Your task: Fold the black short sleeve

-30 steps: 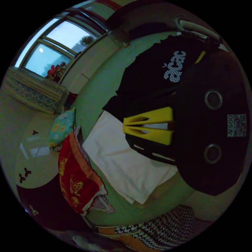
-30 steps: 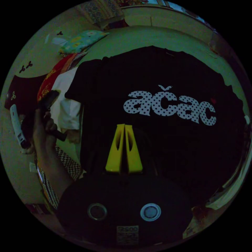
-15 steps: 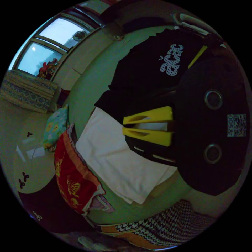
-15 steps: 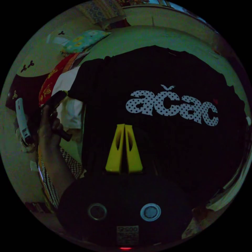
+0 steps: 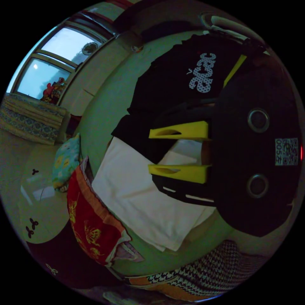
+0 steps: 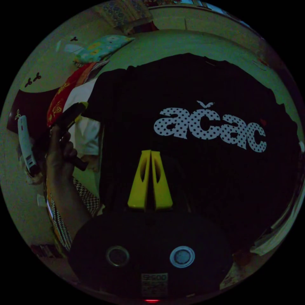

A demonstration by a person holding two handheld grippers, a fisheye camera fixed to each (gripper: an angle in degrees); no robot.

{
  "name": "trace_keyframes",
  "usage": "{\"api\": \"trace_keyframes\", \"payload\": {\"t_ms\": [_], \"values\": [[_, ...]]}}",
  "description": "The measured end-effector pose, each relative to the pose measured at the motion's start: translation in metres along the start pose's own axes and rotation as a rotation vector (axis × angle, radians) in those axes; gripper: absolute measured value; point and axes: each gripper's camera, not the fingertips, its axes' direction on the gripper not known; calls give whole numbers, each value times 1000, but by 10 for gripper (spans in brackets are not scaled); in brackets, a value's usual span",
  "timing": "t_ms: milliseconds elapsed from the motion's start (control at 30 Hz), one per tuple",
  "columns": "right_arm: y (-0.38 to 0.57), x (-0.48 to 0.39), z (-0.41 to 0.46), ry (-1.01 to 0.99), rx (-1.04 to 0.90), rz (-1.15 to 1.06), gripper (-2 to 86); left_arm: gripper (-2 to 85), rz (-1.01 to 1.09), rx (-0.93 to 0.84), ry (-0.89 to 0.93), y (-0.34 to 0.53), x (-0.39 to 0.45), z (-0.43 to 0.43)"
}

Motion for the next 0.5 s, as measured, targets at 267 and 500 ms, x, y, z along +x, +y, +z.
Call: {"api": "trace_keyframes", "payload": {"t_ms": [267, 500], "values": [[-26, -24, -3, -1, -2, -1, -13, 121, -9, -32, 1, -1, -8, 8], [-52, -51, -7, 11, 0, -1, -13, 113, -7, -43, -12, -3, -13, 13]]}}
